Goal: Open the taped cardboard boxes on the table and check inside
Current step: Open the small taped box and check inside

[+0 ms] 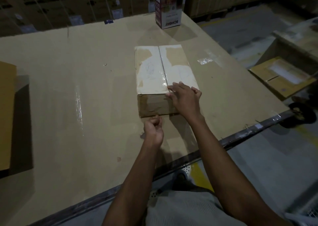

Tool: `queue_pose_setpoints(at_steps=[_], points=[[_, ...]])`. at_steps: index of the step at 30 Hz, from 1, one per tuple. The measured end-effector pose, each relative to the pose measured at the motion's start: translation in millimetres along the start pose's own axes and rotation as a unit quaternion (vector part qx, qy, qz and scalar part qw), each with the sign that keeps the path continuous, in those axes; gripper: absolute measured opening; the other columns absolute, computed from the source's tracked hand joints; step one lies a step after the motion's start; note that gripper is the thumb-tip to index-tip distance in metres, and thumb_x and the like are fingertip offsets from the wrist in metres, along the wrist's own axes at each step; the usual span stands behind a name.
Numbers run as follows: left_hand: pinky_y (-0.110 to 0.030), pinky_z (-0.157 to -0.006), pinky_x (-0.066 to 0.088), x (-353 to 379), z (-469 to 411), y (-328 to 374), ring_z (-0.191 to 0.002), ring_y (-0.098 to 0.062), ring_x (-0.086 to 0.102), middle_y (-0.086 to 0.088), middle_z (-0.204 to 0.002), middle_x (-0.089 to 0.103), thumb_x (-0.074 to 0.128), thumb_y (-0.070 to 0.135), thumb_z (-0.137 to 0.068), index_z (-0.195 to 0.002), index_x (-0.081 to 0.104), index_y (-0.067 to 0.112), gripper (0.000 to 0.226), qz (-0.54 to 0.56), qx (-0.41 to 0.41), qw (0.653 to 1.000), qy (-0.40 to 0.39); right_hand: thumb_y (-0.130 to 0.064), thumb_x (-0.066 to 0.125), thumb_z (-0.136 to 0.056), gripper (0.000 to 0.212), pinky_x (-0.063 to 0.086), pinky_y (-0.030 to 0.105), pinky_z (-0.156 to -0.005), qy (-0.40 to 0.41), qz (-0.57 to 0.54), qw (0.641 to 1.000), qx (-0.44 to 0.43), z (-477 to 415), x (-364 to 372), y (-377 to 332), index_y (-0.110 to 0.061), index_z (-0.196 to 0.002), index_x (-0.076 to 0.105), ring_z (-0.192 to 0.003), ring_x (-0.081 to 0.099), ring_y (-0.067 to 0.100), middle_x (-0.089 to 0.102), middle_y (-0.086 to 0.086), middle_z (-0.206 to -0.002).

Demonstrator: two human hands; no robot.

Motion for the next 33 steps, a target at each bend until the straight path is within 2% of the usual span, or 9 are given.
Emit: queue_pose_setpoints(at_steps=[4, 7, 11, 14, 19, 22, 26, 30, 33], points=[[-0.021, -0.055, 0.045, 10.2, 4.7, -4.4, -0.070, -0.015, 0.051, -0.005, -0.084, 0.055, 0.028, -0.025, -0.084, -0.104, 0.062, 0.005, 0.049, -0.047, 0.014, 0.999, -0.022, -0.046, 0.064, -0.097, 0.023, 0.023, 0.042, -0.107, 0.034, -0.019, 0.999, 0.002, -1.9, -4.2, 10.1, -0.040, -0.117, 0.073, -0.136, 0.051, 0.002, 0.067, -0.016, -0.133], [-0.024, -0.057, 0.029, 14.7, -0.6, -8.2, -0.054, -0.011, 0.038, 0.004, -0.063, 0.043, 0.030, -0.021, -0.078, -0.129, 0.062, 0.010, 0.067, -0.114, 0.052, 0.991, -0.044, -0.048, 0.060, -0.097, 0.027, 0.037, 0.048, -0.110, 0.061, -0.047, 0.997, 0.008, -7.1, -12.6, 24.3, -0.039, -0.119, 0.073, -0.135, 0.055, 0.006, 0.069, -0.014, -0.131], [-0.024, -0.053, 0.039, 32.2, 0.8, -10.2, -0.048, -0.012, 0.049, 0.002, -0.052, 0.055, 0.029, -0.016, -0.086, -0.127, 0.062, 0.021, 0.064, -0.107, 0.030, 0.992, -0.065, -0.040, 0.066, -0.098, 0.023, 0.052, 0.048, -0.101, 0.096, -0.104, 0.990, 0.011, -11.0, -32.0, 48.4, -0.033, -0.118, 0.076, -0.128, 0.063, 0.012, 0.073, -0.009, -0.126], [-0.018, -0.048, 0.043, 49.4, 9.6, -16.8, -0.051, -0.015, 0.058, -0.001, -0.061, 0.069, 0.028, -0.011, -0.091, -0.118, 0.055, 0.025, 0.052, -0.121, 0.042, 0.988, -0.080, -0.036, 0.069, -0.097, 0.023, 0.054, 0.042, -0.100, 0.112, -0.134, 0.984, 0.019, -10.2, -39.8, 57.5, -0.028, -0.117, 0.077, -0.123, 0.066, 0.012, 0.075, -0.007, -0.124], [-0.032, -0.064, 0.031, 58.7, 8.7, -14.2, -0.062, -0.019, 0.047, -0.011, -0.075, 0.057, 0.031, -0.014, -0.073, -0.121, 0.047, 0.024, 0.063, -0.155, 0.065, 0.984, -0.054, -0.035, 0.070, -0.098, 0.025, 0.048, 0.018, -0.093, 0.130, -0.156, 0.979, 0.015, -8.4, -47.1, 66.2, -0.022, -0.118, 0.078, -0.114, 0.068, 0.010, 0.075, -0.004, -0.121], [-0.032, -0.062, 0.029, 67.1, 8.1, -13.4, -0.060, -0.018, 0.045, -0.009, -0.071, 0.052, 0.034, -0.017, -0.061, -0.119, 0.047, 0.025, 0.073, -0.154, 0.070, 0.984, -0.059, -0.036, 0.070, -0.098, 0.025, 0.053, 0.026, -0.093, 0.129, -0.152, 0.980, 0.004, -12.4, -49.2, 65.3, -0.023, -0.117, 0.078, -0.113, 0.069, 0.011, 0.076, -0.004, -0.120], [-0.029, -0.057, 0.030, 81.4, 18.0, -10.4, -0.054, -0.018, 0.045, -0.011, -0.078, 0.054, 0.029, -0.017, -0.071, -0.115, 0.044, 0.027, 0.064, -0.159, 0.124, 0.979, -0.035, -0.047, 0.057, -0.102, 0.033, 0.053, 0.042, -0.094, 0.139, -0.127, 0.982, 0.005, -16.5, -41.9, 55.6, -0.031, -0.124, 0.075, -0.120, 0.065, 0.013, 0.073, -0.009, -0.127], [-0.023, -0.050, 0.035, 107.5, 40.1, 15.3, -0.064, -0.019, 0.050, -0.014, -0.107, 0.060, 0.037, -0.010, -0.079, -0.112, 0.040, 0.027, 0.050, -0.175, 0.245, 0.952, -0.060, -0.042, 0.058, -0.100, 0.040, 0.049, 0.039, -0.100, 0.148, -0.159, 0.976, -0.005, -25.9, -35.3, 49.7, -0.024, -0.135, 0.069, -0.127, 0.062, 0.016, 0.069, -0.004, -0.135], [-0.030, -0.063, 0.048, 127.0, 63.9, 37.0, -0.087, -0.020, 0.062, -0.010, -0.114, 0.061, 0.051, -0.005, -0.082, -0.121, 0.040, 0.027, 0.052, -0.232, 0.399, 0.880, -0.115, -0.018, 0.069, -0.097, 0.037, 0.051, 0.024, -0.101, 0.164, -0.285, 0.943, 0.051, -38.7, -32.2, 54.2, -0.010, -0.133, 0.069, -0.119, 0.064, 0.006, 0.068, -0.004, -0.130]])
Point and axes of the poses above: each hand's wrist, its own z-axis away from the middle knuckle, its own x-axis out of the palm, y = z × x, the point moved 2 cm from there along -z, towards the middle knuckle
